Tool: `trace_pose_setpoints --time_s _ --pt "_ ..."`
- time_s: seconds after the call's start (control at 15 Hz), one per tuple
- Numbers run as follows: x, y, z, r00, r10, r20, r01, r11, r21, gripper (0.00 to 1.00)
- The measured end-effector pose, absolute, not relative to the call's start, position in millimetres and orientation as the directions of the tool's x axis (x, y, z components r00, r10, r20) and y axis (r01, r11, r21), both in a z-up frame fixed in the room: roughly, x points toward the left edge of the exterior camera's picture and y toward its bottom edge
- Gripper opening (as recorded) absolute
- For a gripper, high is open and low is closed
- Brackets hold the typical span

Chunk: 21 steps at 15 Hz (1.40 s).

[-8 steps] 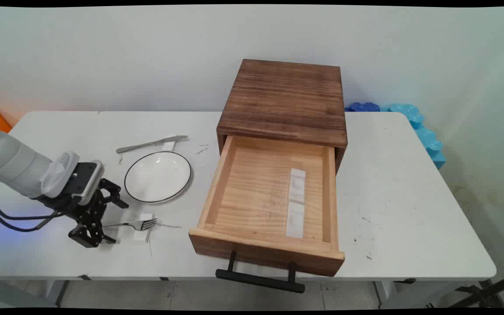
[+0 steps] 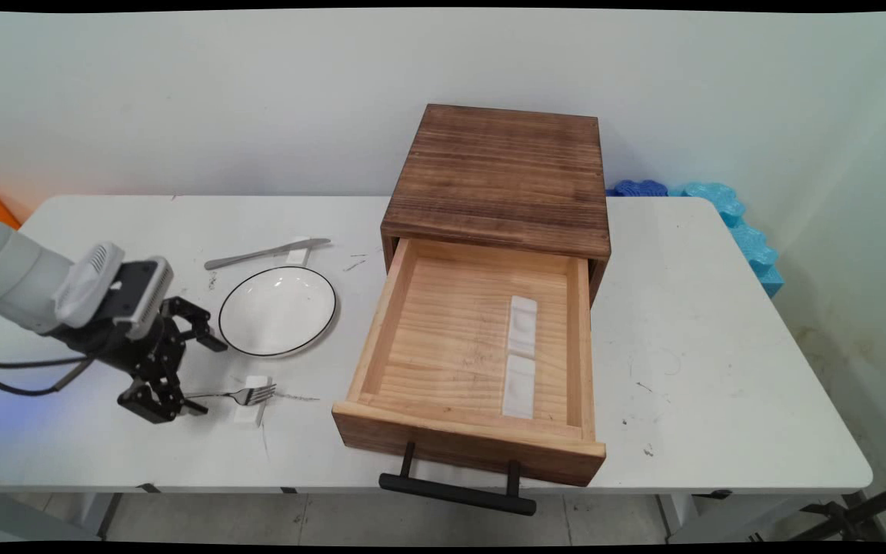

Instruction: Pick up the knife from the left of the white plate

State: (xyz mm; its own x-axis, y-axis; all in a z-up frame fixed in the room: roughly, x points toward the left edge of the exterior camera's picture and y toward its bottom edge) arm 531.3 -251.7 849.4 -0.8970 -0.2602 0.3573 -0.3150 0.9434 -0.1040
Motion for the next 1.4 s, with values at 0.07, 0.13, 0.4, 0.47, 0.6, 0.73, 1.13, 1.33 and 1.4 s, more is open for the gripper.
trace_pose_setpoints --time_s 0.07,0.13,0.4,0.47,0.6,0.73,1.13,1.33,1.4 --pt "533 -252 856 -0.887 -0.269 0.374 -0.329 0.938 -0.106 1.0" --pt "536 -253 863 -0.877 -0.278 0.392 -0.344 0.933 -0.108 1.0" --pt "553 -256 881 -0.842 -0.313 0.439 -0.399 0.91 -0.116 1.0" --pt "560 -257 886 -0.831 -0.324 0.452 -0.415 0.902 -0.117 1.0" --pt "587 -259 898 -0.794 -0.364 0.486 -0.475 0.871 -0.124 1.0" --pt "611 -259 906 -0.766 -0.397 0.505 -0.523 0.843 -0.13 1.0" --pt "657 -255 919 -0.717 -0.457 0.527 -0.604 0.785 -0.141 1.0" --pt "670 -254 922 -0.703 -0.472 0.532 -0.625 0.767 -0.146 1.0" --pt "674 -254 923 -0.699 -0.476 0.534 -0.631 0.762 -0.147 1.0"
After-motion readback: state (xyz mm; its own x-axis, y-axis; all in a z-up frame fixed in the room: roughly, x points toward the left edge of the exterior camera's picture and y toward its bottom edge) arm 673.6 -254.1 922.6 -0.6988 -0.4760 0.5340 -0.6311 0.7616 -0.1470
